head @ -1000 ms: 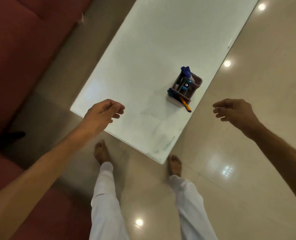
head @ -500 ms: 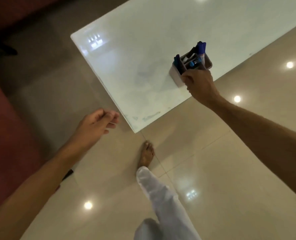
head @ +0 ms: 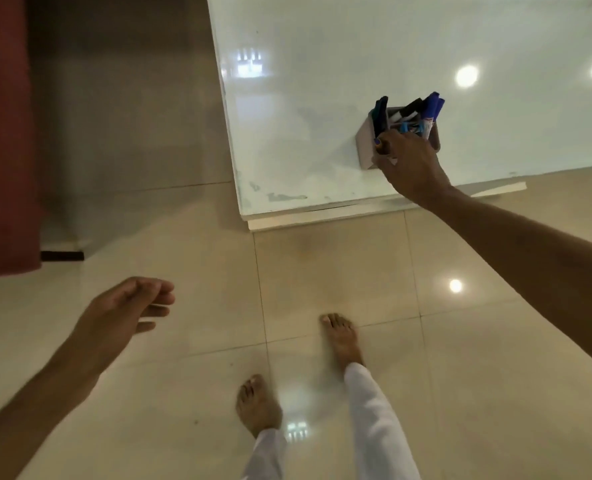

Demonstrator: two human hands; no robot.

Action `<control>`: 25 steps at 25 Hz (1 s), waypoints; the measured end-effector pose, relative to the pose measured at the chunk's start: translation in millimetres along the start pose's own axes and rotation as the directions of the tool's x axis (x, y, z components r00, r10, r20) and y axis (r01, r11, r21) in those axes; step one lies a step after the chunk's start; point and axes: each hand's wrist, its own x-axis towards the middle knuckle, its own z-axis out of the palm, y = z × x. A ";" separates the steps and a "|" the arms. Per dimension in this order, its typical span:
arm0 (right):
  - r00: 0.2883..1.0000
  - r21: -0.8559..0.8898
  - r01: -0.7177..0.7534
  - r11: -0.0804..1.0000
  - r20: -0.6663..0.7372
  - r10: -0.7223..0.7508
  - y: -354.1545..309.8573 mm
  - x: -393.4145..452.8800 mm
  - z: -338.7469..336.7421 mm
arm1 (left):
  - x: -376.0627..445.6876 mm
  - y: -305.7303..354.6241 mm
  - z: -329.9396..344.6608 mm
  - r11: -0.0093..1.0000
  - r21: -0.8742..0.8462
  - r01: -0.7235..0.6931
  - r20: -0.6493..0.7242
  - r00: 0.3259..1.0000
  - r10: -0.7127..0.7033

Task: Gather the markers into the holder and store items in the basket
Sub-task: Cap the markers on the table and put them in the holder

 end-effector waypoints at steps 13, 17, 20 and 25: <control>0.990 0.077 0.144 0.987 -0.008 -0.144 39.4 64.9 -10.8 | -4.3 43.1 214.8 0.978 -0.184 0.101 0.052 0.994 -0.093; 0.999 0.262 0.032 0.965 -0.027 -0.026 55.2 65.7 -12.5 | 4.6 59.3 229.9 0.981 -0.173 0.090 0.068 0.994 -0.079; 0.991 0.051 0.134 0.990 -0.007 -0.134 79.1 40.0 -10.6 | 8.3 61.0 221.8 0.977 -0.176 0.120 0.047 0.992 -0.113; 0.924 -0.286 0.380 0.880 0.081 -0.373 100.6 43.0 7.1 | 9.4 49.9 214.0 0.972 -0.177 0.156 -0.007 0.987 -0.160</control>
